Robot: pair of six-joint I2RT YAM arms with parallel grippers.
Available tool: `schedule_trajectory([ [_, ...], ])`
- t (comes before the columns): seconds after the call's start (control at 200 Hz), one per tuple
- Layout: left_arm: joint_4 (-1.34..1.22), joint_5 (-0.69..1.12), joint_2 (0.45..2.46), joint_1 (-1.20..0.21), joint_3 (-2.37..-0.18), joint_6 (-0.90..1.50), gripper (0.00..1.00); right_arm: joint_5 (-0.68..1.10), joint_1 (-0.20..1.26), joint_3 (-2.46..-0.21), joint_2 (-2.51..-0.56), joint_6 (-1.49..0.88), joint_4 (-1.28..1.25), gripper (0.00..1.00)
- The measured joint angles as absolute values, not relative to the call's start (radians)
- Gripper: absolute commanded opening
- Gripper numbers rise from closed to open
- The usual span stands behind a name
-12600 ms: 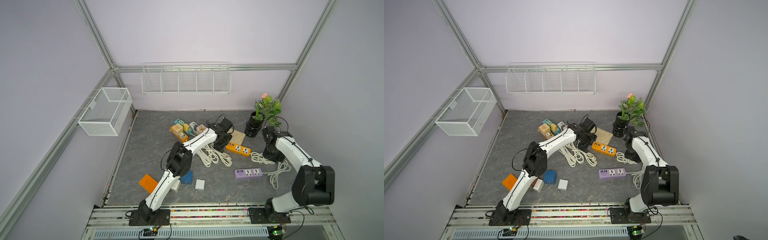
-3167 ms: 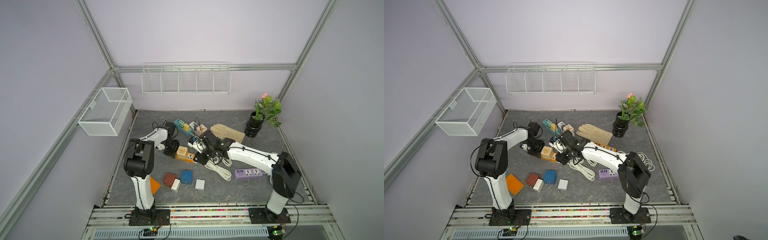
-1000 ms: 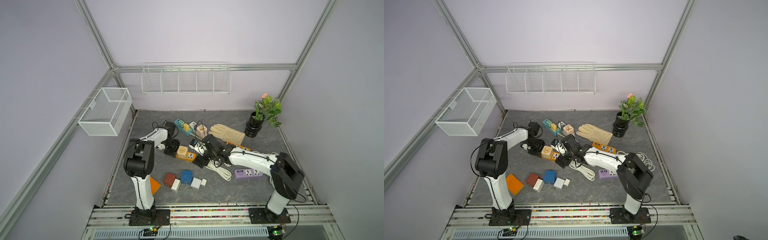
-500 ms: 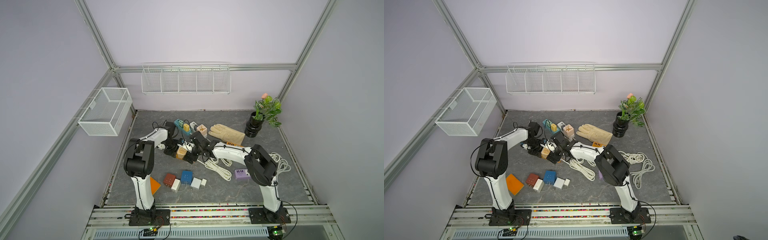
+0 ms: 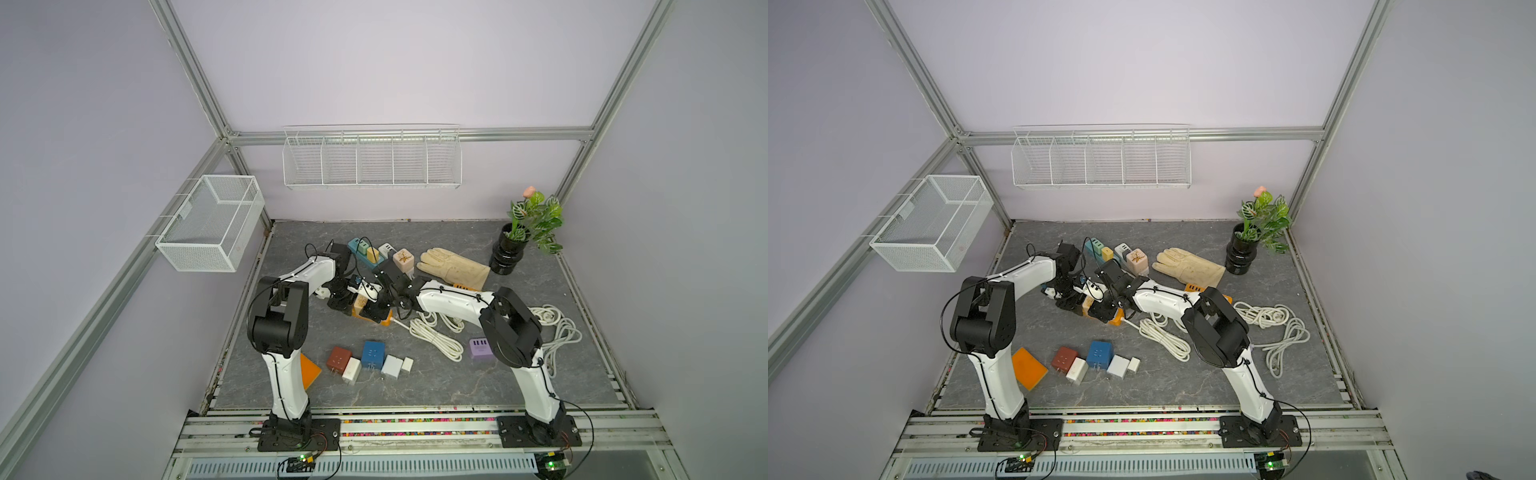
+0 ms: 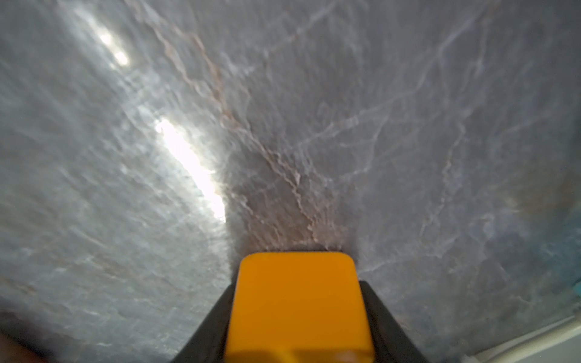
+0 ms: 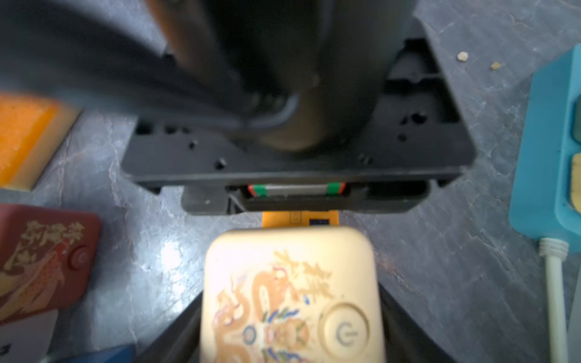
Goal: Pull the plug off the socket
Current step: Remove the plug from the socket.
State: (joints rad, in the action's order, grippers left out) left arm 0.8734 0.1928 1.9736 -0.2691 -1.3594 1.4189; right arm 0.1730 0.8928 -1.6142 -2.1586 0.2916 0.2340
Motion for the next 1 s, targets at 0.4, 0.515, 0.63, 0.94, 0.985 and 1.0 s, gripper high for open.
schedule_trajectory([
  [0.4,0.878,0.199,1.974,-0.271,-1.359,1.413,0.00,0.181,0.893,-1.629,-2.159,0.300,0.265,0.35],
  [0.515,0.880,0.203,1.974,-0.271,-1.359,1.413,0.00,0.181,0.893,-1.633,-2.159,0.300,0.273,0.34],
  [0.63,0.880,0.203,1.974,-0.271,-1.359,1.413,0.00,0.183,0.893,-1.634,-2.159,0.300,0.275,0.33],
  [0.94,0.891,0.219,1.974,-0.276,-1.359,1.415,0.00,0.192,0.891,-1.664,-2.159,0.292,0.339,0.28],
  [0.985,0.891,0.223,1.974,-0.276,-1.358,1.417,0.00,0.197,0.890,-1.664,-2.159,0.287,0.341,0.28],
  [1.0,0.891,0.223,1.974,-0.276,-1.357,1.417,0.00,0.199,0.889,-1.664,-2.158,0.284,0.341,0.28],
])
